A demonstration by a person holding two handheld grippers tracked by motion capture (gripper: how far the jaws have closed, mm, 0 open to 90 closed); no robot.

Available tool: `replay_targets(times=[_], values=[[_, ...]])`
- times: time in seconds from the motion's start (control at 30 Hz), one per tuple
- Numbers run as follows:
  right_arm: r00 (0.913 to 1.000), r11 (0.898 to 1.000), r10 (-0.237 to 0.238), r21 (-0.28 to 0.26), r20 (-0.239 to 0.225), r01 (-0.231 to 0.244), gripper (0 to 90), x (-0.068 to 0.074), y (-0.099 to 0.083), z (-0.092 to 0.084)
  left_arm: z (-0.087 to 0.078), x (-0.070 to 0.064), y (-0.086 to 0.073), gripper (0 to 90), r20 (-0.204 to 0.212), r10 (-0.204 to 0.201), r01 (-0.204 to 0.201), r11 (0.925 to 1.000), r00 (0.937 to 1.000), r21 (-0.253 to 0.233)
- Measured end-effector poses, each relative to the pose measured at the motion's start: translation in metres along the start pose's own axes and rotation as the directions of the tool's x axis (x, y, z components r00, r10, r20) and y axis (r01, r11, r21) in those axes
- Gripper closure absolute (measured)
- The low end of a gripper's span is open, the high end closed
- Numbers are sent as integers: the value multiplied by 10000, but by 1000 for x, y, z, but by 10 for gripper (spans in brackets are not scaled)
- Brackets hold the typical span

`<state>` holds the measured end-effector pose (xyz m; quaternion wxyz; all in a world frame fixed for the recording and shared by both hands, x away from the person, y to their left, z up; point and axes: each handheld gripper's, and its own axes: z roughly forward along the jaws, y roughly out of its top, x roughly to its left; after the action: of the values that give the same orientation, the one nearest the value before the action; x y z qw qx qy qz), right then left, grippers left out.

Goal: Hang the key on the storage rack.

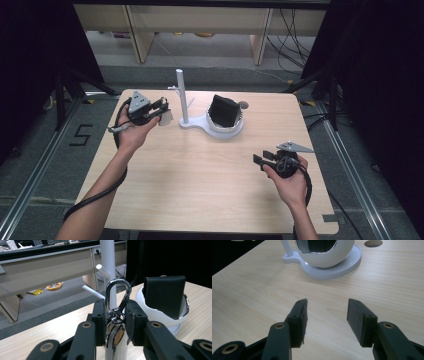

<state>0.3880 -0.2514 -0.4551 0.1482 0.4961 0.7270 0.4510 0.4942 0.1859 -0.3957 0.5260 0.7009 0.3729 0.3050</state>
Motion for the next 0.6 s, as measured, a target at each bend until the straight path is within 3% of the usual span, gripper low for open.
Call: replay_targets(times=[0.17, 0.27, 0.3, 0.37, 0.4, 0.6], values=[[10000, 9999, -53, -147, -26, 53, 517, 0, 0, 2, 9, 6, 8, 709, -18, 87, -87, 10000, 10000, 21], [9996, 9997, 247, -46, -102, -247, 517, 1, 0, 1, 14, 9, 12, 709, -43, 147, -147, 9999, 9999, 91], [10000, 9999, -6, -101, -49, 5, 518, -1, 0, 1, 15, 10, 13, 709, -44, 190, -189, 9998, 9998, 116], [9989, 9990, 436, -12, -156, -436, 517, 2, -1, 2, 18, 11, 16, 709, -64, 203, -202, 9997, 9998, 141], [9999, 9999, 88, -62, -77, -89, 517, -2, 0, 2, 19, 12, 17, 709, -68, 202, -201, 9997, 9998, 169], [9996, 9997, 215, -74, -173, -217, 517, -2, -1, 3, 26, 13, 22, 708, -13, 269, -268, 9993, 9996, 264]])
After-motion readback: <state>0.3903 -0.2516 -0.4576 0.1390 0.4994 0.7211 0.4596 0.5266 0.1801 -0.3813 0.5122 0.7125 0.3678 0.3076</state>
